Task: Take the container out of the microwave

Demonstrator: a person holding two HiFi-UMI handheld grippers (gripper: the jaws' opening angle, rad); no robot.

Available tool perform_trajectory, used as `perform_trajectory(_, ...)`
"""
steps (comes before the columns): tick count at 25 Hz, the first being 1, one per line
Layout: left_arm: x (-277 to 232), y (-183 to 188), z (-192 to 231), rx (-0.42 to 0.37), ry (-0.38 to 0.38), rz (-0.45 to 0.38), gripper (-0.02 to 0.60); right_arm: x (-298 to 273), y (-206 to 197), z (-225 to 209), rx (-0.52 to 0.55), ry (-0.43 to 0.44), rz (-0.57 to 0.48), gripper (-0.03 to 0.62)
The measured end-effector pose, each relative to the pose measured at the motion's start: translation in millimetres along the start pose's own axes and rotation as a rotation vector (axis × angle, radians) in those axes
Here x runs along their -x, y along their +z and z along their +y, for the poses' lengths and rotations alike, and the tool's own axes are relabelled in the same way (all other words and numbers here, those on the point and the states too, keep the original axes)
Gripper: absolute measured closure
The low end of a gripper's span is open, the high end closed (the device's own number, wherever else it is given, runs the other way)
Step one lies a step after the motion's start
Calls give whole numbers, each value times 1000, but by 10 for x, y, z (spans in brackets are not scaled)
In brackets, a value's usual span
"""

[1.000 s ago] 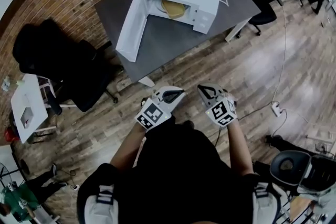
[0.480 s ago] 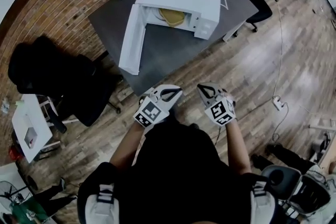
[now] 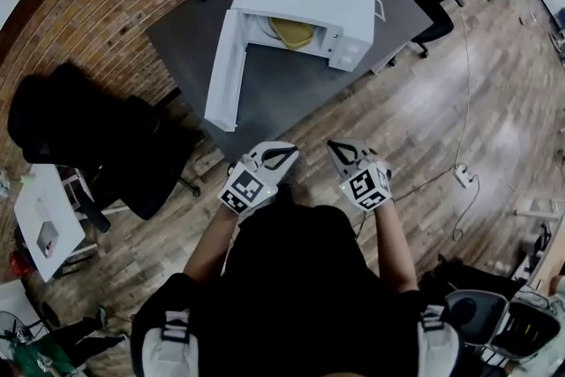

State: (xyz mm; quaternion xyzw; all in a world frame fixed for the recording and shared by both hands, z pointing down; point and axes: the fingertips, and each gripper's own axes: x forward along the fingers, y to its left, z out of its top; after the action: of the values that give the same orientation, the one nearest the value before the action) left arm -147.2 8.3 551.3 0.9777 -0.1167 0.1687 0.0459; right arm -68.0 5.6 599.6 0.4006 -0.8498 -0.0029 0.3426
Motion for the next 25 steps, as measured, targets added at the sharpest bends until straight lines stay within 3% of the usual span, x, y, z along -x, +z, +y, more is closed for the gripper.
perform_trajectory(14, 88, -64, 258, 28, 64, -3, 579, -74, -64, -47, -44, -19, 9, 595)
perform_trajectory(25, -278, 77, 563, 44, 100, 8, 580, -156, -99, -585, -36, -38, -11, 595)
